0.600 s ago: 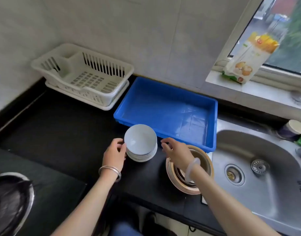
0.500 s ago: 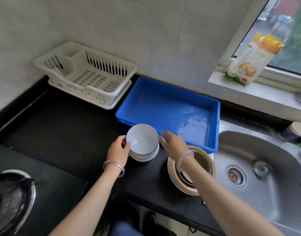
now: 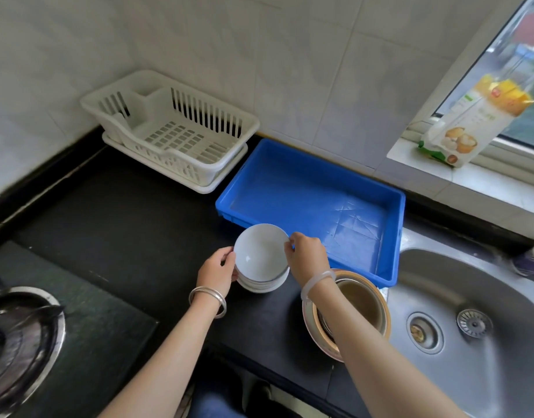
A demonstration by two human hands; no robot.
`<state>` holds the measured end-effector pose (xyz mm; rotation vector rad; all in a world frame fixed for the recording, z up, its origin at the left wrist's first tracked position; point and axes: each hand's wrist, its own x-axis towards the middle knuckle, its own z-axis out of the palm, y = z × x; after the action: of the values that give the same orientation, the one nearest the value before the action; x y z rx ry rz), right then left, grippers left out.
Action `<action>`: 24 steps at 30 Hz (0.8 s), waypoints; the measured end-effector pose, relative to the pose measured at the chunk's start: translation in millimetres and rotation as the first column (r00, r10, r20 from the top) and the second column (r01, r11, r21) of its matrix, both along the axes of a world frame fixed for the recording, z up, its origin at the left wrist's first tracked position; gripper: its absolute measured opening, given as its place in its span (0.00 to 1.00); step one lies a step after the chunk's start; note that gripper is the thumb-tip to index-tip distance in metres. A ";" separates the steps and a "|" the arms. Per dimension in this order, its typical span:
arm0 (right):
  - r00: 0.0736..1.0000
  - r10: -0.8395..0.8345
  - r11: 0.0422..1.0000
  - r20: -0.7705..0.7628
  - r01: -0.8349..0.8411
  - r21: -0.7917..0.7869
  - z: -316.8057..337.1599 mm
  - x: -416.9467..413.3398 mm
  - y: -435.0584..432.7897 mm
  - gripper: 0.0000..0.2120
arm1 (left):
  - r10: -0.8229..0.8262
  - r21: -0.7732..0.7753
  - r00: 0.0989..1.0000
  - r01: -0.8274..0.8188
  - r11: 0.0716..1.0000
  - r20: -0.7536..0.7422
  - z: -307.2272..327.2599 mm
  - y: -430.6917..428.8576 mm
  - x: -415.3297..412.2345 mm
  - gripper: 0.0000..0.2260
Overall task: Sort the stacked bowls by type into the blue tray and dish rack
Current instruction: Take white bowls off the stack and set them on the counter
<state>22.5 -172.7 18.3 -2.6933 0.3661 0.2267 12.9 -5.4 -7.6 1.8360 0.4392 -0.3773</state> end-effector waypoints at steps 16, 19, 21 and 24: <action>0.989 -0.126 0.949 0.074 0.099 0.298 13.6 -10.4 -41.5 0.08 | 0.050 0.272 0.997 -0.066 0.960 0.065 7.6 -20.3 8.5 0.08; 0.988 -0.125 0.943 0.085 0.092 0.320 15.9 -9.5 -41.2 0.08 | 0.054 0.270 0.995 -0.074 0.960 0.081 11.0 -19.1 8.0 0.08; 0.985 -0.135 0.932 0.107 0.089 0.350 19.3 -8.1 -40.4 0.07 | 0.063 0.244 0.994 -0.082 0.966 0.085 13.5 -14.7 10.7 0.08; 0.981 -0.132 0.922 0.139 0.070 0.380 30.3 -1.5 -36.6 0.08 | 0.077 0.187 0.993 -0.092 0.978 0.084 20.8 -3.3 19.8 0.08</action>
<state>21.0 -209.3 48.6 -2.2898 0.3694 0.0389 32.7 -8.7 13.2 2.0029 0.5131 -0.2113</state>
